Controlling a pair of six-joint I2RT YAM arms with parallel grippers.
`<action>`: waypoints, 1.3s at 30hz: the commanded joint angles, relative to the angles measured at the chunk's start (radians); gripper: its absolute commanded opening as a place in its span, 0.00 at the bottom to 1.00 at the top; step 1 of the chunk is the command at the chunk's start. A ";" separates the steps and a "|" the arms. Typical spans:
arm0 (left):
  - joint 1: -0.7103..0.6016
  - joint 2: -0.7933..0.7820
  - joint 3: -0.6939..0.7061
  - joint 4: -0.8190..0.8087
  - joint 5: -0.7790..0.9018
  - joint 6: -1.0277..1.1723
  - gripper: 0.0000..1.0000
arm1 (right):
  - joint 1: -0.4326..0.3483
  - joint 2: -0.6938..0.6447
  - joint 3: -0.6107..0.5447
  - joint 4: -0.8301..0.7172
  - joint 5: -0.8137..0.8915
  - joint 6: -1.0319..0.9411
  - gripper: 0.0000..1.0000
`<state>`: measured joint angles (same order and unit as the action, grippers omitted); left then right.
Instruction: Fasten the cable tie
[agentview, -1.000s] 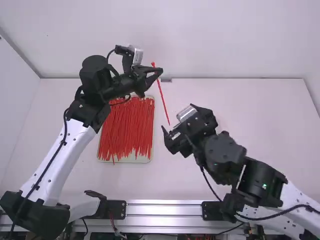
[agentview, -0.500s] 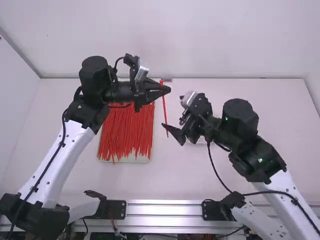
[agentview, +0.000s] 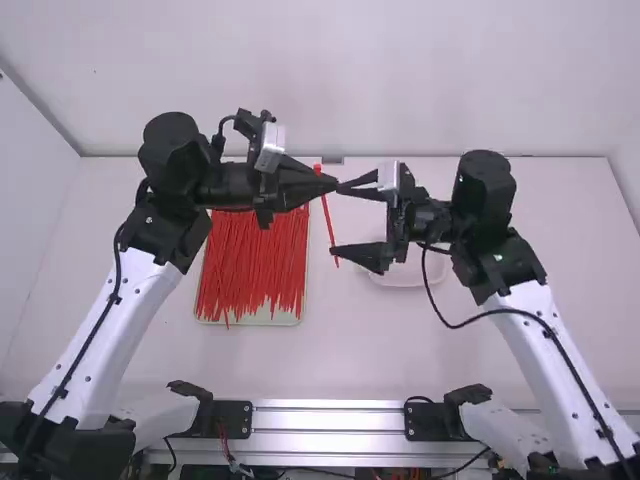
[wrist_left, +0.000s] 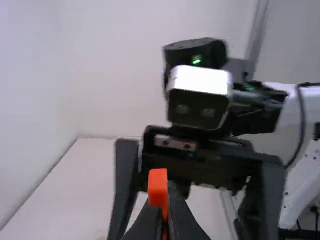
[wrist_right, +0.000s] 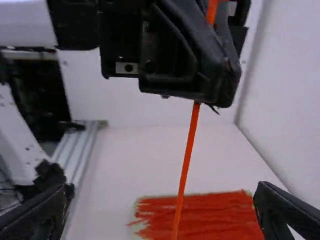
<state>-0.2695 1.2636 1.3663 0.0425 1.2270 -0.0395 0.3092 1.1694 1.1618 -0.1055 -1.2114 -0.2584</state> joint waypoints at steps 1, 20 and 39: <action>0.001 -0.020 0.020 0.017 0.071 0.002 0.02 | 0.004 0.040 0.003 0.043 -0.164 0.071 0.99; 0.002 -0.021 0.020 0.058 0.010 -0.147 0.13 | 0.075 0.125 0.003 0.233 -0.176 0.180 0.00; 0.002 -0.020 0.020 0.292 0.010 -0.338 0.02 | 0.077 0.125 0.003 0.410 -0.145 0.288 0.00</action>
<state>-0.2695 1.2636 1.3663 0.3275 1.2377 -0.3653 0.3836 1.2968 1.1618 0.2970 -1.3537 0.0200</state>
